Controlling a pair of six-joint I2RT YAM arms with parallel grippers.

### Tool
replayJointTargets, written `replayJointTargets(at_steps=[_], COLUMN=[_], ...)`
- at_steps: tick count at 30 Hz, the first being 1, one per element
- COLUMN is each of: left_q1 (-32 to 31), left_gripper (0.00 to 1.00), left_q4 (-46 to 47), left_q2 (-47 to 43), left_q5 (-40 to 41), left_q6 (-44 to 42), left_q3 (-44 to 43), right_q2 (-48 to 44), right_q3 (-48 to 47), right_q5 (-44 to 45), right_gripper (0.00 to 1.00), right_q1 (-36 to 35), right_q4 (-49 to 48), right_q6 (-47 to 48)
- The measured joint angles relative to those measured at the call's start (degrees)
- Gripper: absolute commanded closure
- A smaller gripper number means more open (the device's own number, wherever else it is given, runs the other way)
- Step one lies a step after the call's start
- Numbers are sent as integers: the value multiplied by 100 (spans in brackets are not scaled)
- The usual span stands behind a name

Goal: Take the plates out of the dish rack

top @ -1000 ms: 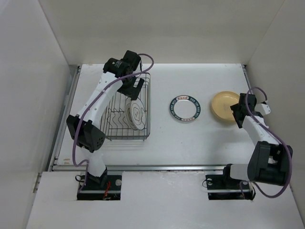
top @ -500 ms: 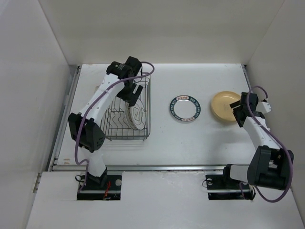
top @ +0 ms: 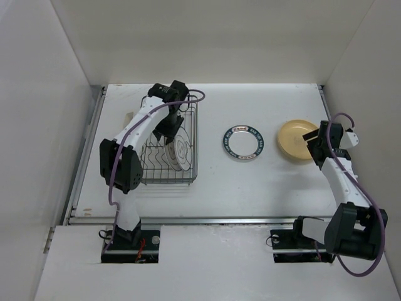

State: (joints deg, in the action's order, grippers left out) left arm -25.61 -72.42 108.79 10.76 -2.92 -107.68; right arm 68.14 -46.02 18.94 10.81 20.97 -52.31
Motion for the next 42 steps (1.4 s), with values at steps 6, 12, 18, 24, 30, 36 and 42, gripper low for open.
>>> replayJointTargets(at_steps=[6, 12, 18, 24, 30, 36, 42], left_q1=[262, 278, 249, 81, -125, -120, -249], left_gripper=[100, 100, 100, 100, 100, 100, 100], left_q4=[4, -208, 2, 614, 1530, 1987, 2299], left_q2=[212, 245, 170, -289, -658, -457, 787], left_q5=[-636, -433, 142, 1176, 1537, -400, -2516], left_q6=[452, 483, 461, 275, 31, 66, 496], left_q3=[-195, -511, -1316, -1609, -1707, -1967, -2479], right_q2=[-149, -153, -153, -155, -197, -286, -361], right_q3=[0, 0, 0, 0, 0, 0, -2], right_q5=[-63, -140, -168, -197, -197, -216, -227], right_gripper=[20, 20, 22, 22, 22, 22, 22], right_q1=[0, 0, -48, -184, -267, -295, -297], right_q4=[-2, 0, -2, -2, -2, -2, 11], right_q6=[103, 192, 334, 442, 459, 459, 459])
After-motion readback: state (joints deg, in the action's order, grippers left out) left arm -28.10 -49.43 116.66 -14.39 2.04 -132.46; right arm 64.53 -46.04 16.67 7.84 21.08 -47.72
